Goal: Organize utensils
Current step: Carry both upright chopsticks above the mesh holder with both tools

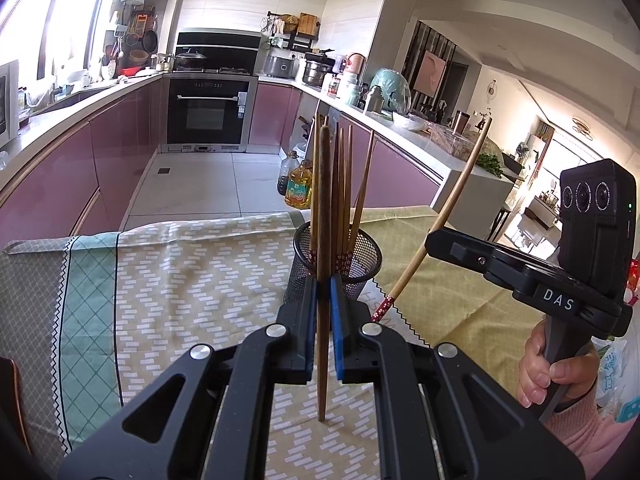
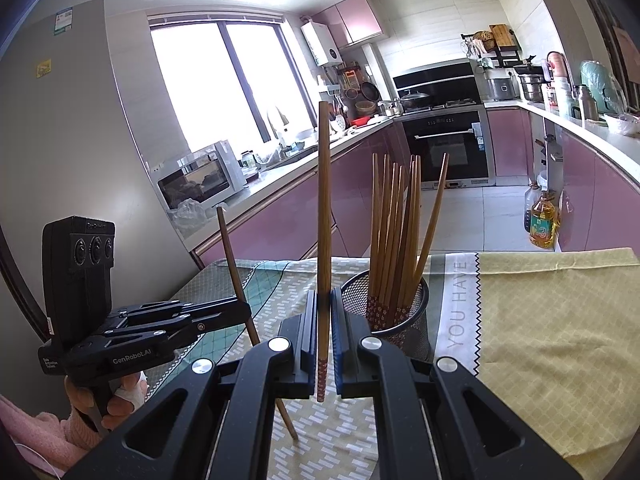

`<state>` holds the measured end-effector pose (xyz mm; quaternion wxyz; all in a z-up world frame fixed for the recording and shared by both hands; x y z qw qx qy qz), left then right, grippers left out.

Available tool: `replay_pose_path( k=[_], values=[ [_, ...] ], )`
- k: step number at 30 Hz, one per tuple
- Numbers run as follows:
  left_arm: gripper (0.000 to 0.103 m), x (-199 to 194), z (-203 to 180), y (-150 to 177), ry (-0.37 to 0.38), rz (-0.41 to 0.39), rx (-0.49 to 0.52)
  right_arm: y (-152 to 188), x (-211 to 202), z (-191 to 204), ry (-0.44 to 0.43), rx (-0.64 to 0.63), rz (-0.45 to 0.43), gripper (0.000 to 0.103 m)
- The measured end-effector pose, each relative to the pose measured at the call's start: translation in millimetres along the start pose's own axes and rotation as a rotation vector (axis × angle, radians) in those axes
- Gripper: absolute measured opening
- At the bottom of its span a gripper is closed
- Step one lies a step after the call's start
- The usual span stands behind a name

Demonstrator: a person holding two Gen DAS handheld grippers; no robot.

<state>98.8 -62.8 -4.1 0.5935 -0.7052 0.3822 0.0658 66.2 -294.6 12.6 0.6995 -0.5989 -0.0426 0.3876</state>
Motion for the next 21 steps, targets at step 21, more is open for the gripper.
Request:
replay_pose_path(
  k=[21],
  values=[
    [0.007, -9, -4, -14, 0.015, -0.037, 0.017, -12, -1, 0, 0.005, -0.022, -0.024, 0.006]
  ],
)
Point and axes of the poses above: each gripper's, at about its wrist camera, not at the fingertips, and x roughly the way its jaws point, z to its left, y to its underside, the point moved 3 cm from there along x, roughly the way its jaws point, and after that the axes turned 4 degrees about -x, right-handed, at the moved point
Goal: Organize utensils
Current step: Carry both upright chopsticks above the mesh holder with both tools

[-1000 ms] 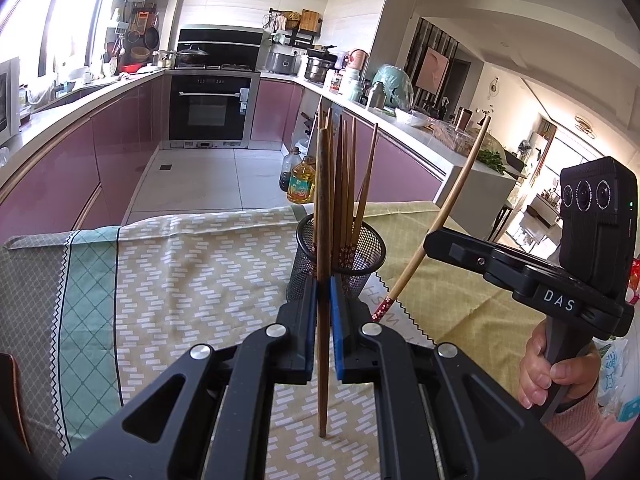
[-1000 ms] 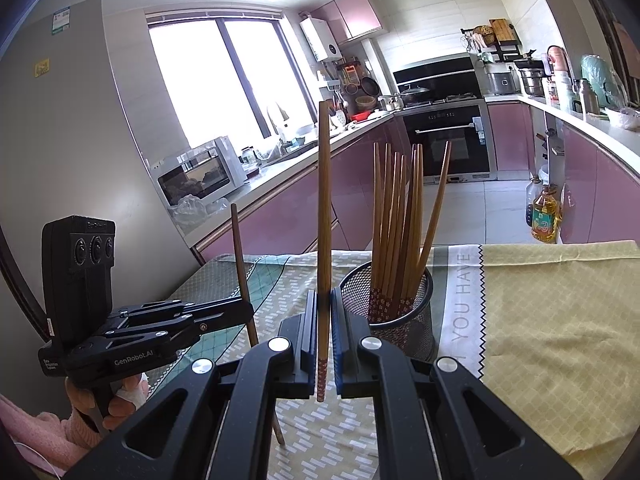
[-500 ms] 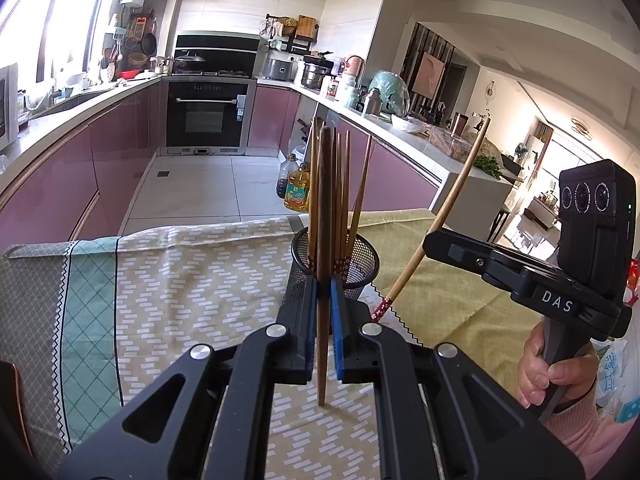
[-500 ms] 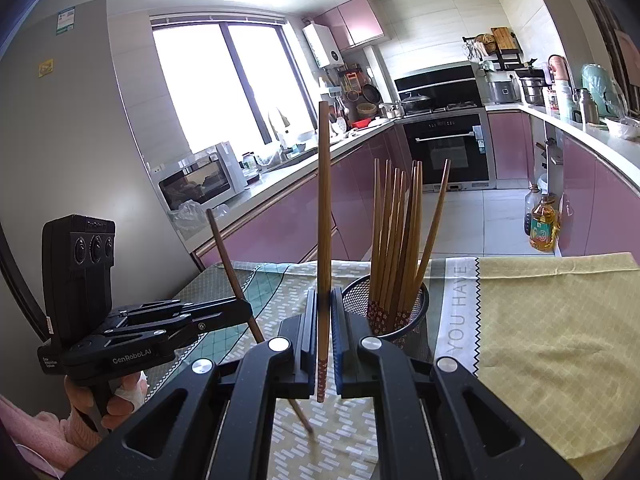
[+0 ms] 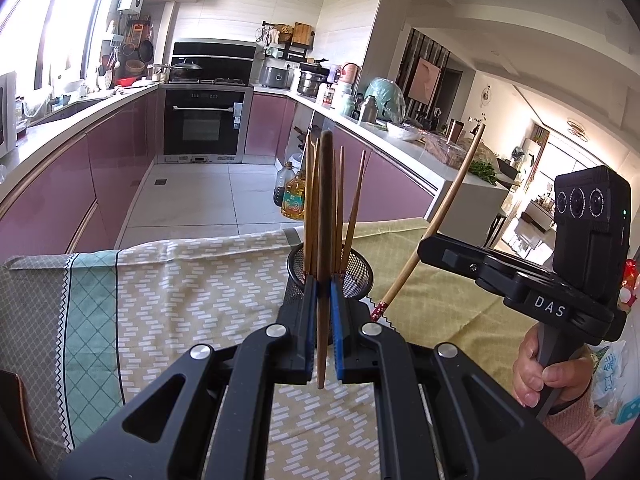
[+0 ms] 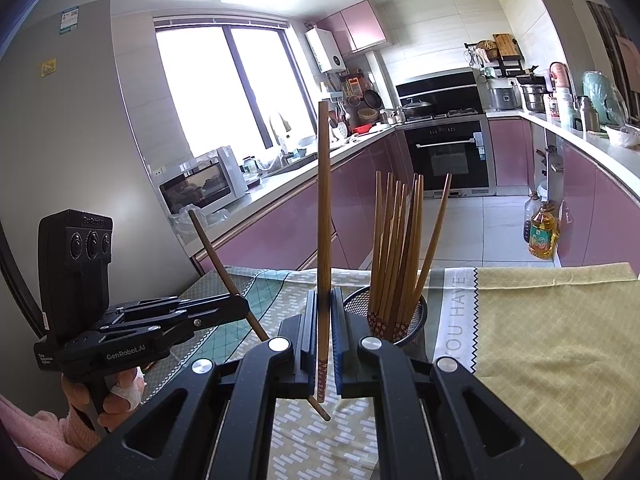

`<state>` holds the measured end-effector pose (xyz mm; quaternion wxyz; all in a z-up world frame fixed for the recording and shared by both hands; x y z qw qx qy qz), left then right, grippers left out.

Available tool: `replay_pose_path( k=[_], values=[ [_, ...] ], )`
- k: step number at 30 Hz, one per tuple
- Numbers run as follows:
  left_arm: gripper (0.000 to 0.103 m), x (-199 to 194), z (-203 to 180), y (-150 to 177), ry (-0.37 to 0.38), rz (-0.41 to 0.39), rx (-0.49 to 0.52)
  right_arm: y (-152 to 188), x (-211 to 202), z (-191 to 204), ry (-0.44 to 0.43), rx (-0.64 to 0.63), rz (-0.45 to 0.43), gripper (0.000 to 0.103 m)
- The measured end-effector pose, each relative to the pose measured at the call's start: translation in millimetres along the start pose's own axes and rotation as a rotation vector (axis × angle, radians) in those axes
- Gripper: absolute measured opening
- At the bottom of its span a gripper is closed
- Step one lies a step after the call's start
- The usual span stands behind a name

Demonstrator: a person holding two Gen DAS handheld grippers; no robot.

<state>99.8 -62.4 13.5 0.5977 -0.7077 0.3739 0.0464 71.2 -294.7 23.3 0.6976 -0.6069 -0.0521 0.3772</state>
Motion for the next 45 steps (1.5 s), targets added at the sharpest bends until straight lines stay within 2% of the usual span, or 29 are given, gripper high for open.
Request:
replay_pose_path(
  k=[19, 32, 45],
  values=[
    [0.007, -8, -6, -19, -0.006, -0.04, 0.022, -13, 0, -3, 0.0, -0.021, -0.018, 0.006],
    [0.007, -25, -15, -40, -0.006, -0.116, 0.048, -29, -6, -4, 0.003, -0.036, -0.058, 0.006],
    [0.007, -30, -22, -57, 0.028, -0.162, 0.037, -47, -11, -7, 0.026, -0.053, -0.102, 0.006]
  ],
)
Point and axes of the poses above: each gripper's, at about its wrist camera, not at the fingertips, and x roughly the way its jaws point, z to its left, y to its underside, the point moved 3 cm from there along x, roughly the way its jaws point, and after that the axes turned 4 degrees about -x, right-handed, at the moved point
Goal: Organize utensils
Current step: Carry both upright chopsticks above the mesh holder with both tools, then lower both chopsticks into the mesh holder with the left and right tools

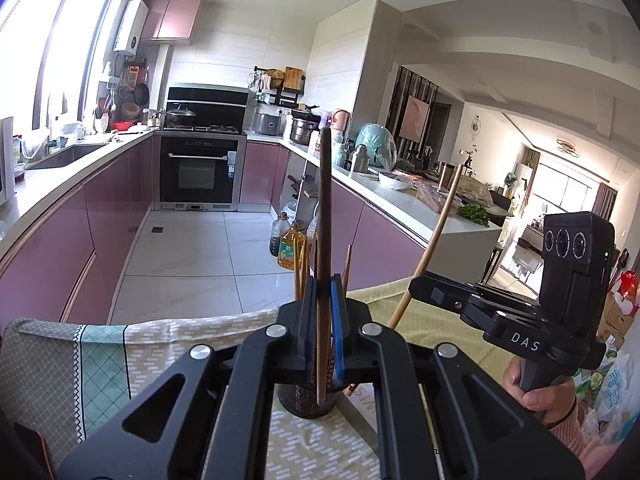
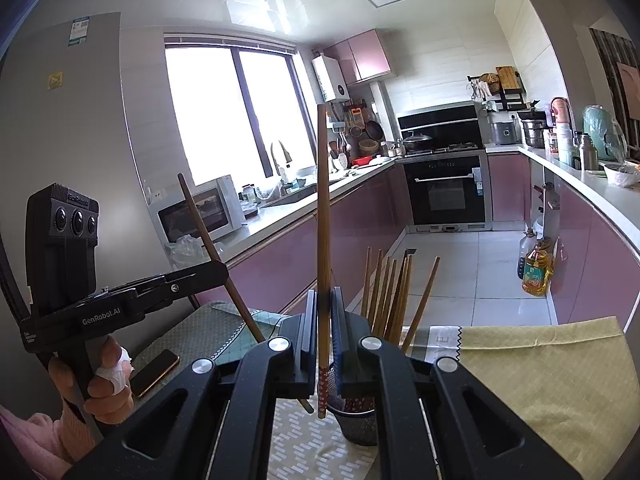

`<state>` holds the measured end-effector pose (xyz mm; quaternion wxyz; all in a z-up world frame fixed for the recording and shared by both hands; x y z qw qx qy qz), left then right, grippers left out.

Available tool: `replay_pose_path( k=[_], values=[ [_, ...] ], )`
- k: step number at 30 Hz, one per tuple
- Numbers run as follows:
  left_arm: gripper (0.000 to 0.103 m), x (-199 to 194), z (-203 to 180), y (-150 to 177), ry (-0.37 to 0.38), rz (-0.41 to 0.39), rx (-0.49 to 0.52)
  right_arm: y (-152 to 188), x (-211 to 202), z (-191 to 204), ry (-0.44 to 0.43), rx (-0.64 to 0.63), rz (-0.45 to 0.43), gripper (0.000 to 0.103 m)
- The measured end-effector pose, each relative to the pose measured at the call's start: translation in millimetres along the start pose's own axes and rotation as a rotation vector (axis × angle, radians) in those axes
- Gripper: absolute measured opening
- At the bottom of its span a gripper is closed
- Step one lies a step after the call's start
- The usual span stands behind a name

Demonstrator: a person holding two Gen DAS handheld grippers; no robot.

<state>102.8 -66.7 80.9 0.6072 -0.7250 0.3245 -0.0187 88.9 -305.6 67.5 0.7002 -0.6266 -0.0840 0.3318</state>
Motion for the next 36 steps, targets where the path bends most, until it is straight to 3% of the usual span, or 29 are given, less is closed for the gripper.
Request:
replay_pose_path(
  k=[11, 36],
  values=[
    [0.007, 11, -7, -4, -0.015, -0.018, 0.015, -2, 9, -9, 0.011, 0.014, 0.0, 0.006],
    [0.007, 41, -17, -2, -0.018, 0.061, 0.025, 4, 34, -16, 0.035, 0.07, 0.045, 0.006]
  ],
)
Point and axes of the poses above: each gripper's, at about its wrist camera, not at the fingertips, and x roughly the way its jaws point, z to its left, y to its underside, the point moved 3 cm from there along x, roughly the way its jaws point, and after that the axes turned 4 degrees about -x, right-handed, at the moved point
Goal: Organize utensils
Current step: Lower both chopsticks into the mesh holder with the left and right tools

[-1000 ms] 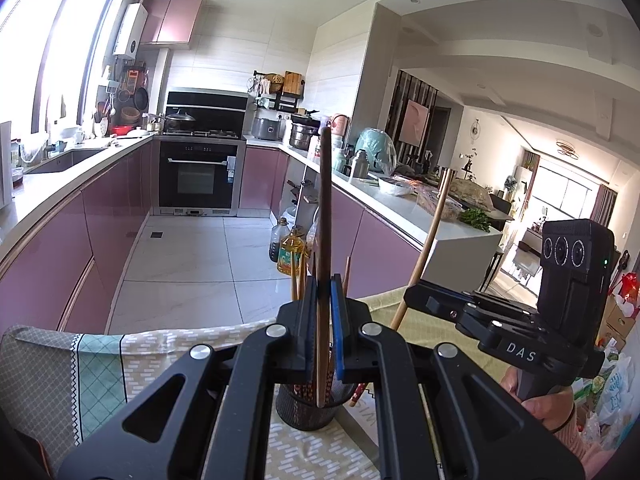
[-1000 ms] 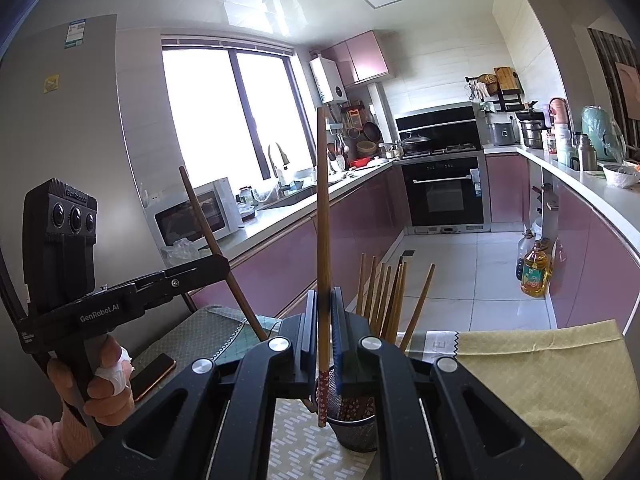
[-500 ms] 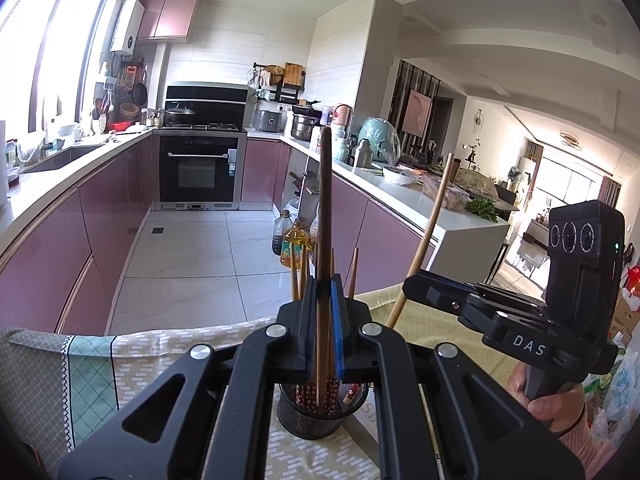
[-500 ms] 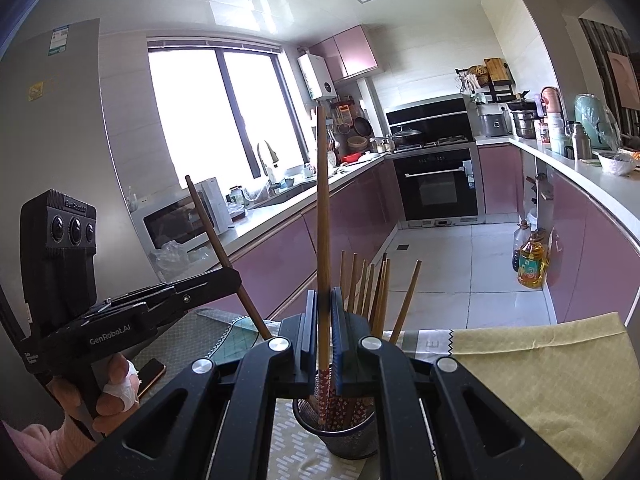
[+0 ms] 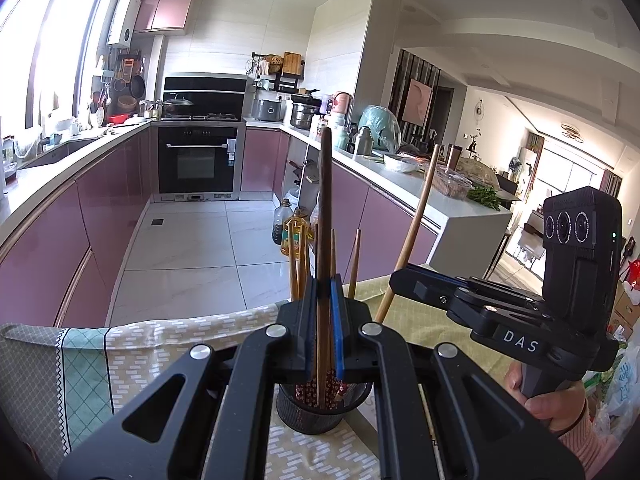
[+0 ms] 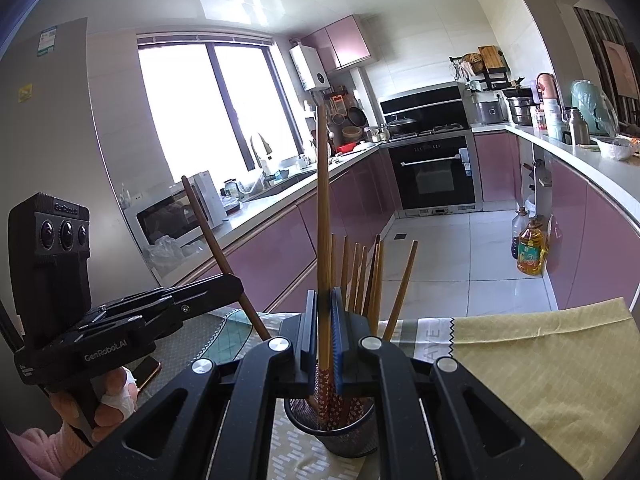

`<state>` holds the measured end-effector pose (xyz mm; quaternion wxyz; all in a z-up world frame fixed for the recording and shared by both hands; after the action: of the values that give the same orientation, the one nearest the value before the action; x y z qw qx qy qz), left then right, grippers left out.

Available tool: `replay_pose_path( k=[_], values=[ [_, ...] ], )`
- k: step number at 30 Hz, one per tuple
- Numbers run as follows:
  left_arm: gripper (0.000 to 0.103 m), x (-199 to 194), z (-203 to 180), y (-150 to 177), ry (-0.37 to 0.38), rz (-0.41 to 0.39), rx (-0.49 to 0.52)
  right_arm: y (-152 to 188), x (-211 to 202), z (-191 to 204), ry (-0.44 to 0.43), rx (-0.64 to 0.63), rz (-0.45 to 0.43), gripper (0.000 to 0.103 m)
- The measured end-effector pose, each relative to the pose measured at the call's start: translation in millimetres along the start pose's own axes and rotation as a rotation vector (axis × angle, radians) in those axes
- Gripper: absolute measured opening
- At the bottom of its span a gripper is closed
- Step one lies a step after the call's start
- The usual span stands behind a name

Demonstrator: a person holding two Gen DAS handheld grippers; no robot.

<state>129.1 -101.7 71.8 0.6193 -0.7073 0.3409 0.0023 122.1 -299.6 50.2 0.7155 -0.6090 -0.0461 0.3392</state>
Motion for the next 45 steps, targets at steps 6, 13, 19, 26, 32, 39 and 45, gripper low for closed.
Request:
replay_pose_path(
  k=[6, 13, 19, 26, 32, 39, 45],
  values=[
    [0.007, 2, 2, 2, -0.003, 0.006, 0.001, 0, 2, -1, 0.003, 0.002, 0.005, 0.006],
    [0.007, 3, 3, 3, -0.004, 0.015, -0.001, 2, 6, -5, 0.006, 0.007, 0.011, 0.006],
    [0.007, 7, 6, 5, -0.005, 0.024, -0.003, 4, 8, -7, 0.006, 0.009, 0.015, 0.006],
    [0.007, 9, 8, 8, -0.006, 0.035, -0.003, 10, 13, -9, 0.004, 0.016, 0.025, 0.006],
    [0.007, 13, 9, 9, -0.004, 0.047, -0.008, 14, 15, -8, 0.003, 0.017, 0.033, 0.006],
    [0.007, 16, 11, 11, -0.003, 0.053, -0.006, 16, 16, -8, 0.006, 0.021, 0.037, 0.006],
    [0.007, 18, 13, 13, -0.005, 0.063, -0.005, 18, 18, -9, 0.006, 0.024, 0.044, 0.006]
  ],
)
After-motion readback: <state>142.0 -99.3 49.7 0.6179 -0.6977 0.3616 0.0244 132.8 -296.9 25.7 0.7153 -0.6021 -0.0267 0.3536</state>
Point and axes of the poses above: each gripper's, at about its wrist camera, not at the fingertips, and x roughly the way its jaws point, z to its left, y to its underside, the point moved 3 cm from there along x, roughly the way its jaws point, and after that the axes turned 4 degrees about -x, right-handed, at the moved point
